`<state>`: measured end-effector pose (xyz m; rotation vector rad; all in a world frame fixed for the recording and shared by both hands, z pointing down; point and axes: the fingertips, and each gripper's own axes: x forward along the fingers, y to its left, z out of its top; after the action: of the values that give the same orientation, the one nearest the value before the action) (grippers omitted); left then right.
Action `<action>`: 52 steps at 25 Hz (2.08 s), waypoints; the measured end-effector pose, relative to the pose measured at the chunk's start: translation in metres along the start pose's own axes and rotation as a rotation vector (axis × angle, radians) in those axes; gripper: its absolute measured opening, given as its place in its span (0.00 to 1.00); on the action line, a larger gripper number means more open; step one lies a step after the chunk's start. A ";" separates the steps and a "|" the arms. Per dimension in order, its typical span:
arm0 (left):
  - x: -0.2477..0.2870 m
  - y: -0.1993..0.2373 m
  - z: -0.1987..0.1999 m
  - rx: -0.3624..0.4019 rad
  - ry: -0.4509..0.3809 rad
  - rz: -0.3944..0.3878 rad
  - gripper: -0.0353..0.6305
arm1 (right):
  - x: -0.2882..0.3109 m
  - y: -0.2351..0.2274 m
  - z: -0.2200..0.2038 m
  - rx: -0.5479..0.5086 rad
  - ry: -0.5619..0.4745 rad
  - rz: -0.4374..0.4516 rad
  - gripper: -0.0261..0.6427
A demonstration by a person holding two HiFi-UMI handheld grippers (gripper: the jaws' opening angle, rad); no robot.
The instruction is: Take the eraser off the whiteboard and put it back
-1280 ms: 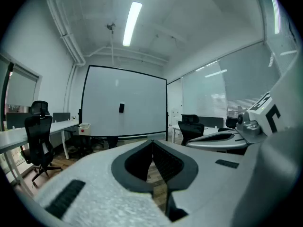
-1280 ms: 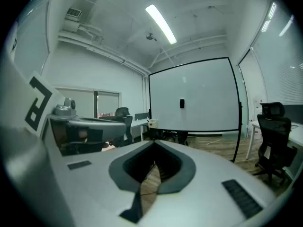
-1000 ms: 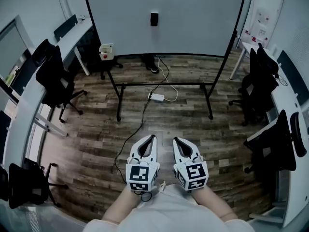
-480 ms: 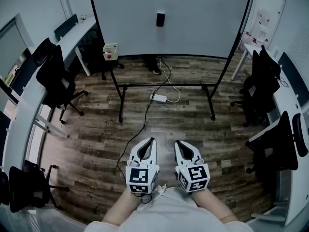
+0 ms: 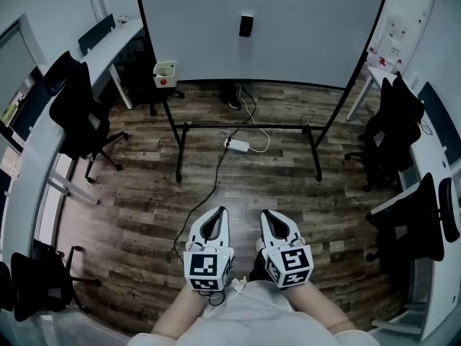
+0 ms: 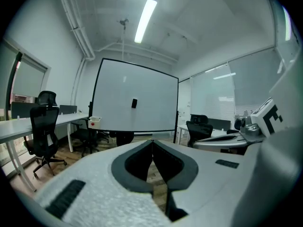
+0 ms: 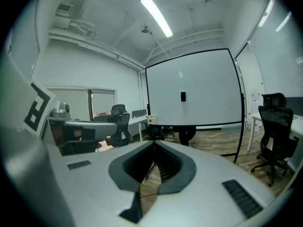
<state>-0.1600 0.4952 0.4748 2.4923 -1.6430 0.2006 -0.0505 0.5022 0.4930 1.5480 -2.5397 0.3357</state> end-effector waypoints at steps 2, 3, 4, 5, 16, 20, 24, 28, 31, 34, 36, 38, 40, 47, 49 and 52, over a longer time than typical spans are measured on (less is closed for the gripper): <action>0.016 0.004 0.001 0.008 -0.001 0.010 0.08 | 0.015 -0.011 0.000 -0.002 0.002 0.009 0.08; 0.025 0.005 0.002 0.015 -0.001 0.016 0.08 | 0.023 -0.017 0.000 0.003 0.005 0.015 0.08; 0.035 0.005 0.003 0.024 -0.002 0.021 0.08 | 0.031 -0.024 0.001 0.010 0.008 0.024 0.08; 0.046 0.005 0.004 0.032 -0.003 0.026 0.08 | 0.039 -0.031 0.003 0.013 0.011 0.034 0.08; 0.203 -0.006 0.053 -0.002 -0.037 0.079 0.08 | 0.131 -0.156 0.057 -0.048 0.003 0.112 0.08; 0.253 -0.008 0.064 -0.014 -0.044 0.102 0.08 | 0.160 -0.206 0.071 -0.048 -0.001 0.110 0.08; 0.293 -0.012 0.071 -0.003 -0.029 0.089 0.08 | 0.184 -0.244 0.079 -0.037 0.000 0.088 0.08; 0.327 -0.010 0.072 -0.015 -0.011 0.069 0.08 | 0.204 -0.265 0.080 -0.044 0.007 0.067 0.08; 0.353 -0.002 0.074 -0.015 -0.007 0.053 0.08 | 0.223 -0.277 0.081 -0.031 0.016 0.053 0.08; 0.382 0.016 0.082 -0.016 -0.013 0.044 0.08 | 0.249 -0.288 0.089 -0.024 0.006 0.031 0.08; 0.404 0.030 0.093 -0.009 -0.026 0.035 0.08 | 0.270 -0.295 0.097 -0.022 -0.004 0.014 0.08; 0.427 0.046 0.102 -0.004 -0.039 0.020 0.08 | 0.295 -0.302 0.107 -0.027 -0.013 -0.002 0.08; 0.450 0.065 0.113 -0.001 -0.050 0.006 0.08 | 0.321 -0.308 0.120 -0.032 -0.023 -0.019 0.08; 0.522 0.129 0.148 0.047 -0.079 -0.048 0.08 | 0.409 -0.321 0.168 -0.037 -0.075 -0.079 0.08; 0.539 0.143 0.155 0.052 -0.089 -0.058 0.08 | 0.428 -0.325 0.178 -0.038 -0.086 -0.093 0.08; 0.562 0.165 0.167 0.042 -0.107 -0.042 0.08 | 0.456 -0.327 0.190 -0.042 -0.096 -0.100 0.08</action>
<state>-0.0866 -0.1073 0.4281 2.6083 -1.6398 0.0999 0.0305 -0.0837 0.4561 1.7070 -2.5104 0.1994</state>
